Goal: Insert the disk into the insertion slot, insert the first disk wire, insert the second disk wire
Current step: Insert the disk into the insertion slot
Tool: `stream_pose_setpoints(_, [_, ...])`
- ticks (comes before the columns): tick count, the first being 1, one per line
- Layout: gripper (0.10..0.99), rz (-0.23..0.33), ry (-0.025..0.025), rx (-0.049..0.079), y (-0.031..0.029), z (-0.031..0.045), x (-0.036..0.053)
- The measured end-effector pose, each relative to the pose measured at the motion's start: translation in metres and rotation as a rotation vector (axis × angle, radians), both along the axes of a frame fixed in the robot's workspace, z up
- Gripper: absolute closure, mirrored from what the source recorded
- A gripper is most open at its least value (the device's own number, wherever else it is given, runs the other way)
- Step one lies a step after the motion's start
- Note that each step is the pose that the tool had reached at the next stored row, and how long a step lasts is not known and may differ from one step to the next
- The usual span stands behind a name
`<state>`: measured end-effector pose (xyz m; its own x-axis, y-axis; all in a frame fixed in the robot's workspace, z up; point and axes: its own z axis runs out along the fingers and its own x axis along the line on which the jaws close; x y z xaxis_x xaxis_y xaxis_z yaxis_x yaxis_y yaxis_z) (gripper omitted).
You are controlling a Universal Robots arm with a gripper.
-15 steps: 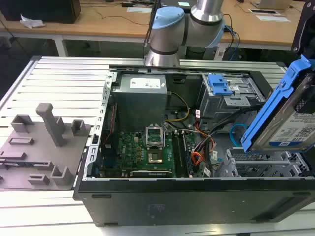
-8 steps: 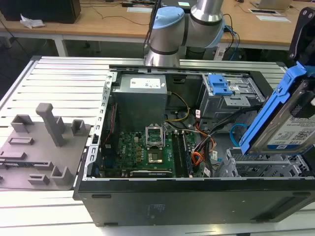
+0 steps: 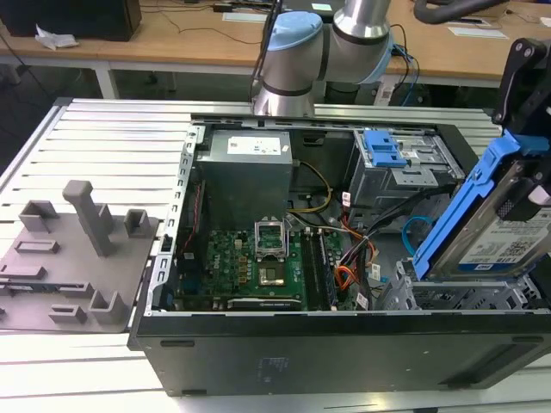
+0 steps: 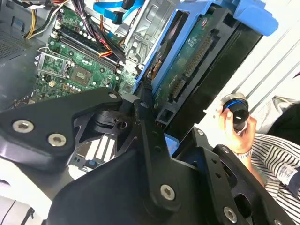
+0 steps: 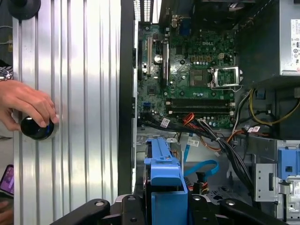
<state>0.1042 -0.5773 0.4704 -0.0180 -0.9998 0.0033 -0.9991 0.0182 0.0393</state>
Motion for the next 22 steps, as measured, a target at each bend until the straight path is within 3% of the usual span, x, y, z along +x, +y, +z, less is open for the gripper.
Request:
stream_pose_setpoints(4, [0.722,0.0,0.0,0.0,0.0062,-0.0076,0.0053])
stream_pose_setpoints(11, [0.722,0.0,0.0,0.0,0.0221,-0.0183,0.0098])
stream_pose_setpoints(22, [0.722,-0.01,0.0,0.0,0.0249,-0.0334,0.0135])
